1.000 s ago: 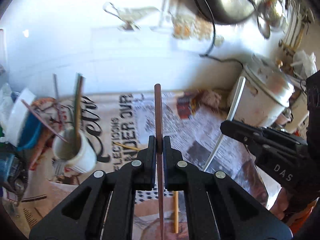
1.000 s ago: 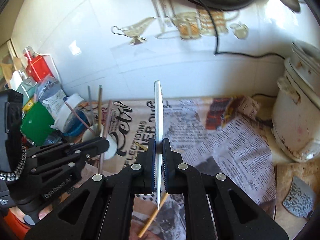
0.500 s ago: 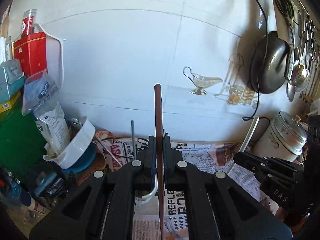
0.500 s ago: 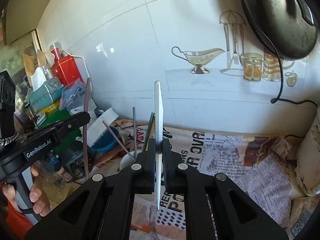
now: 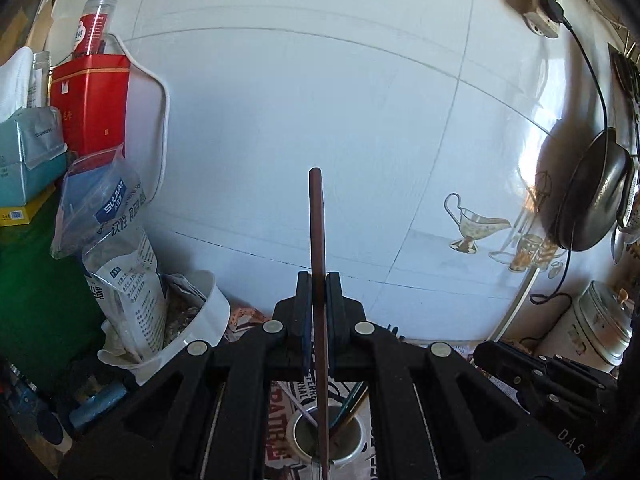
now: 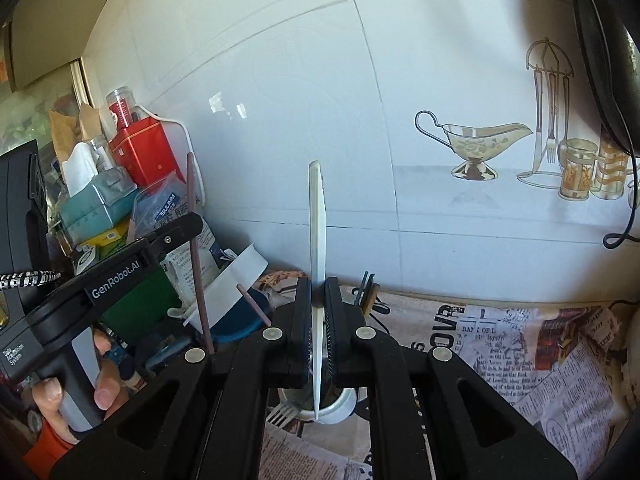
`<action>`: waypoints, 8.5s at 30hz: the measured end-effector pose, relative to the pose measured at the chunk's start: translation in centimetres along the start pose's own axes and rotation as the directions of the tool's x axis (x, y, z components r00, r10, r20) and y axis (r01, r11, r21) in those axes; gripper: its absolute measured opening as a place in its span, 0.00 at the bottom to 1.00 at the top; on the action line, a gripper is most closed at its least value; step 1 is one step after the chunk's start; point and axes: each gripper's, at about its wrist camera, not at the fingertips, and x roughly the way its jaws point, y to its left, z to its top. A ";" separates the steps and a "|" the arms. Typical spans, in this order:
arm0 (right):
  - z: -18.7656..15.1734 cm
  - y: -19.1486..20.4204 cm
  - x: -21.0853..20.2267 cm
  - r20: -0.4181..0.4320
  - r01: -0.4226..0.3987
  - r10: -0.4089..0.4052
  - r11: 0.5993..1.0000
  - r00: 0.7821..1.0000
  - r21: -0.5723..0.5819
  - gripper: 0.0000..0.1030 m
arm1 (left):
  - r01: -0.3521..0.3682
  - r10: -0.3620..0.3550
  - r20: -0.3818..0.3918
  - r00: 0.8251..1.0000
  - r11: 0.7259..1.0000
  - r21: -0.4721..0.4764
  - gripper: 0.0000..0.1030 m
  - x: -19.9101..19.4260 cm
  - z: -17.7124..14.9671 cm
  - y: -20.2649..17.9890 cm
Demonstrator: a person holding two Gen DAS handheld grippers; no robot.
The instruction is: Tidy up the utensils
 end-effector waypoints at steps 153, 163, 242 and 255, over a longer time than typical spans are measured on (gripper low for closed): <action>-22.0 -24.8 -6.8 -0.617 0.192 -0.086 0.975 0.782 0.108 0.19 | 0.043 -0.008 -0.766 0.643 0.999 0.026 0.43 12.3 -26.9 -21.2; -22.3 -25.1 -7.9 -0.612 0.200 -0.073 0.970 0.787 0.142 0.30 | 0.026 0.122 -0.719 0.684 0.981 0.192 0.20 13.2 -27.9 -23.0; -20.5 -19.7 2.3 -0.620 0.285 -0.220 0.958 0.753 0.007 0.12 | 0.195 -0.037 -0.675 0.737 0.968 0.159 0.03 4.9 -23.8 -16.3; -20.1 -18.9 0.3 -0.581 0.283 -0.183 0.955 0.793 0.085 0.06 | 0.171 -0.076 -0.615 0.785 0.980 0.098 0.03 2.9 -21.3 -14.3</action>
